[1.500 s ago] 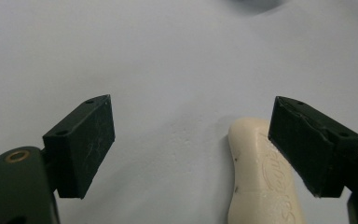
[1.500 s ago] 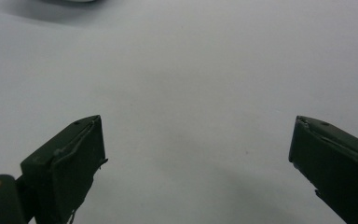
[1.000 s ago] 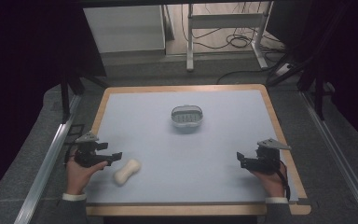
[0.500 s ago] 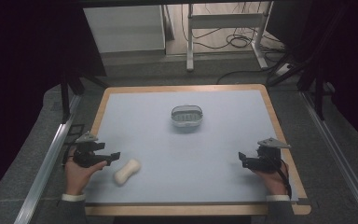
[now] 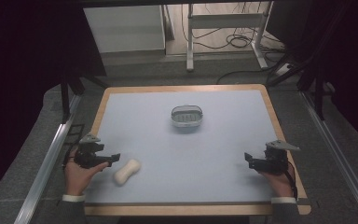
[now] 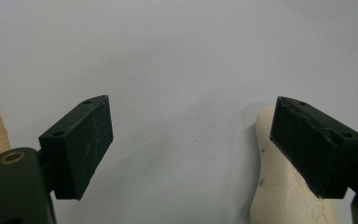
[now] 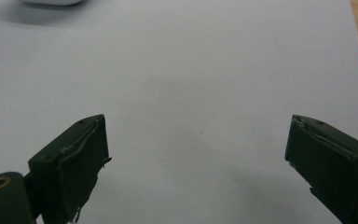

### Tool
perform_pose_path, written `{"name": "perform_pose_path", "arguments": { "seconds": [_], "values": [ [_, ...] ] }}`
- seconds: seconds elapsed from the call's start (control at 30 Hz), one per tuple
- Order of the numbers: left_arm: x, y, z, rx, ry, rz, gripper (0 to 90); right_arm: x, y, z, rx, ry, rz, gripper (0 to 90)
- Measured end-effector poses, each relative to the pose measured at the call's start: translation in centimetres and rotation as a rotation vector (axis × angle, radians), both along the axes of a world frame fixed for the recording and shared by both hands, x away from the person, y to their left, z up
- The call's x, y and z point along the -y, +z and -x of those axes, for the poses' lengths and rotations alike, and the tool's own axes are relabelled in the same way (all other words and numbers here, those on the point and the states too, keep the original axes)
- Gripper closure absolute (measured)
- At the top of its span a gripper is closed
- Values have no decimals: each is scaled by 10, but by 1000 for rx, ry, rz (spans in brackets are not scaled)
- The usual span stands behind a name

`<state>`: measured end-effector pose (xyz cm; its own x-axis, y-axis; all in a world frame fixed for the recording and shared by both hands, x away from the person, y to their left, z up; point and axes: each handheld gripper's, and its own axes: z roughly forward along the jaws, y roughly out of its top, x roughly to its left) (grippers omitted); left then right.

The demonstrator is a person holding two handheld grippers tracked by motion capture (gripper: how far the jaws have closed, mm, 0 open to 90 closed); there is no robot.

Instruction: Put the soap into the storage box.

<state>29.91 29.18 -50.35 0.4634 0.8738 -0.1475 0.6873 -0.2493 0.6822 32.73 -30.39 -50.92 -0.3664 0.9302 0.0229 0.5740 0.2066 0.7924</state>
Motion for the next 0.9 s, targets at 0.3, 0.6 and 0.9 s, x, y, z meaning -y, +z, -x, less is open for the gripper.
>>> {"name": "perform_pose_path", "arguments": {
  "seconds": [0.3, 0.6, 0.9],
  "values": [
    [9, 21, 14, -24, -95, -31, 145, 1, 0, 6, 20, -2, 0, 70],
    [17, 35, 20, -82, -120, -64, 157, 1, 3, 11, 30, -4, -8, 70],
    [38, 30, 19, -148, -162, -95, 179, 1, 2, 9, 19, 6, -10, 70]
  ]
}}
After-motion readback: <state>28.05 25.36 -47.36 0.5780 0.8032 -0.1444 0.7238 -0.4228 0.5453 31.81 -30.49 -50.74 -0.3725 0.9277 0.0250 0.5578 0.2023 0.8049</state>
